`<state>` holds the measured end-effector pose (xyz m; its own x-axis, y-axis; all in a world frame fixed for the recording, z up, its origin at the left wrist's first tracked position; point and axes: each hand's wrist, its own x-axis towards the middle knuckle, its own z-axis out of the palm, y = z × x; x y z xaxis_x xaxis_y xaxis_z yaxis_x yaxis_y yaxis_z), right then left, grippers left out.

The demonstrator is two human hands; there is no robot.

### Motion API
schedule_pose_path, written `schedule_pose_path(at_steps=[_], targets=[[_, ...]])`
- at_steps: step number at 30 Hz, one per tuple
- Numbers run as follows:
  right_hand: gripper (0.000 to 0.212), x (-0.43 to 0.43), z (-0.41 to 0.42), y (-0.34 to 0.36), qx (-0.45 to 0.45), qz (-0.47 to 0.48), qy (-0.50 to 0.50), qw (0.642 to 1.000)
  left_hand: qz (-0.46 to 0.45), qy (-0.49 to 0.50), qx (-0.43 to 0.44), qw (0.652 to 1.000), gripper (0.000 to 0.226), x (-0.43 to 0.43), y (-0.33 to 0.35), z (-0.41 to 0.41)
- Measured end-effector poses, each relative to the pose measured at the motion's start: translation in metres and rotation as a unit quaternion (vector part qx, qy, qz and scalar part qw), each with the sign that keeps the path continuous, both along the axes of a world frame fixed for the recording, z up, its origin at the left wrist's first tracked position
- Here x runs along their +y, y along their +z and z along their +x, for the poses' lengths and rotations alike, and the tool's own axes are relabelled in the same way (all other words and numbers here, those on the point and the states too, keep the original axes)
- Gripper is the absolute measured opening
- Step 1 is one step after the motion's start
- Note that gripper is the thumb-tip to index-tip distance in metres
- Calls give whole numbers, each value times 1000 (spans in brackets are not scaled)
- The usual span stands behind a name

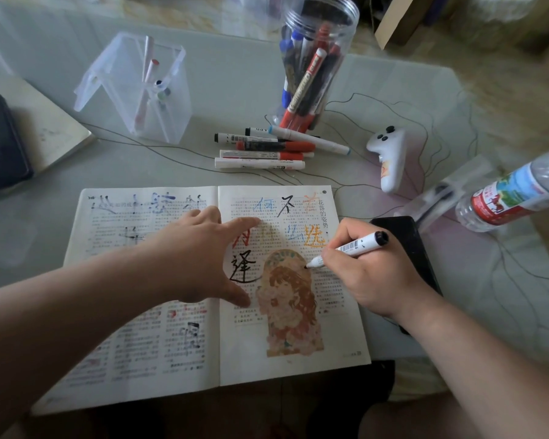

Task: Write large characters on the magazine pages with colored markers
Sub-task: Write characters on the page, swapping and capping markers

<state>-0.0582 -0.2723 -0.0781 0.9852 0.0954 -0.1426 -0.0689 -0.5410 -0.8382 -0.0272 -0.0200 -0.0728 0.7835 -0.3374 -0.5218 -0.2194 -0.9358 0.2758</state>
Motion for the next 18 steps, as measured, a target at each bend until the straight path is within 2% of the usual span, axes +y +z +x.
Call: schedule_pose_path(at_steps=[3, 5, 7, 10, 12, 18], targets=[[23, 3, -2, 3, 43, -5, 38, 998, -10, 9, -6, 1000, 133, -1, 1, -2], [16, 4, -1, 8, 59, 30, 53, 996, -36, 16, -16, 999, 136, -3, 4, -3], [11, 5, 2, 14, 55, 114, 24, 992, -93, 32, -23, 995, 133, -5, 10, -5], [2, 7, 6, 24, 53, 260, -16, 964, -187, 54, -28, 981, 119, -9, 21, -11], [8, 12, 7, 31, 57, 331, -22, 942, -235, 57, -26, 970, 114, -10, 24, -13], [9, 21, 13, 46, 21, 333, -6, 943, -310, 48, -12, 949, 110, -8, 28, -13]])
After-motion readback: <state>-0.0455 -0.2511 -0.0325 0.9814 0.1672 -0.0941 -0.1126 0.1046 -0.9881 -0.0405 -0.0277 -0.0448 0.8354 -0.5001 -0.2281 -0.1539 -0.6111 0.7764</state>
